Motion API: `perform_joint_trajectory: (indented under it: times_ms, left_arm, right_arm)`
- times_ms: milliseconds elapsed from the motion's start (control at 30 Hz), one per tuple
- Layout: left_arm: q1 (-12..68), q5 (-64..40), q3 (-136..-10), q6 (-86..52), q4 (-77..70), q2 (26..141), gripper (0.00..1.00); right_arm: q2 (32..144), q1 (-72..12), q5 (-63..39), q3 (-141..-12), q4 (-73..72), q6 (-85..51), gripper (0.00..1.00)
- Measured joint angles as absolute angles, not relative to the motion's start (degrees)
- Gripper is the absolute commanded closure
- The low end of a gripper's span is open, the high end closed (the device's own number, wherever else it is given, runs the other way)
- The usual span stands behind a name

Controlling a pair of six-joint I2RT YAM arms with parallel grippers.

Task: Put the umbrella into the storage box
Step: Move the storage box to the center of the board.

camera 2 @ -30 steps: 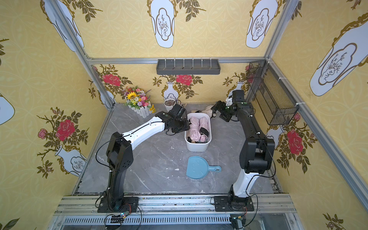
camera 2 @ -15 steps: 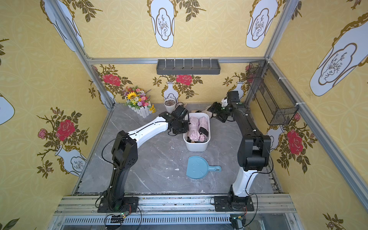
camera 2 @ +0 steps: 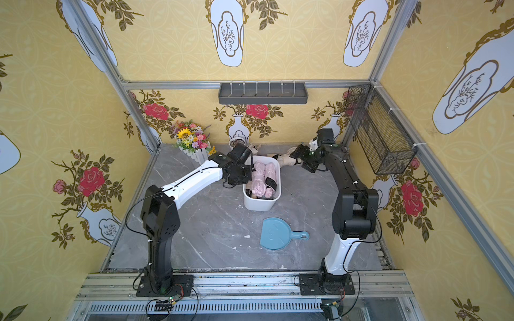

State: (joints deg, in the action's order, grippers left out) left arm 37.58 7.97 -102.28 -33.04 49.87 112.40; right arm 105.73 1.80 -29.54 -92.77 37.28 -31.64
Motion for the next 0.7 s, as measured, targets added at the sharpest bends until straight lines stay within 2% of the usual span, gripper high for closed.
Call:
perform_joint_trajectory:
  times_ms: [233,433,500,567,633,700]
  left_arm:
    - [34.0,7.7,-86.6,-31.9,48.2,100.7,1.00]
    - [30.7,4.7,-77.6,-30.4,45.8,95.4,1.00]
    - [29.9,3.9,-75.9,-29.8,44.3,94.5,0.87]
    - [29.5,3.0,-74.8,-29.4,43.4,93.8,0.68]
    - [29.4,2.0,-74.4,-29.6,41.9,93.4,0.56]
    - [29.4,1.4,-74.4,-29.5,40.7,93.3,0.50]
  right_arm:
    - [110.7,-1.1,-24.1,-93.6,33.0,-39.0,0.15]
    - [115.0,-6.2,-17.2,-95.1,28.3,-49.4,0.12]
    - [116.3,-7.1,-15.5,-95.1,26.7,-52.8,0.11]
    - [117.9,-7.4,-13.4,-95.4,25.1,-55.9,0.10]
    - [120.3,-7.7,-12.3,-96.5,23.7,-58.7,0.10]
    - [122.4,-7.8,-11.7,-97.7,22.6,-60.9,0.10]
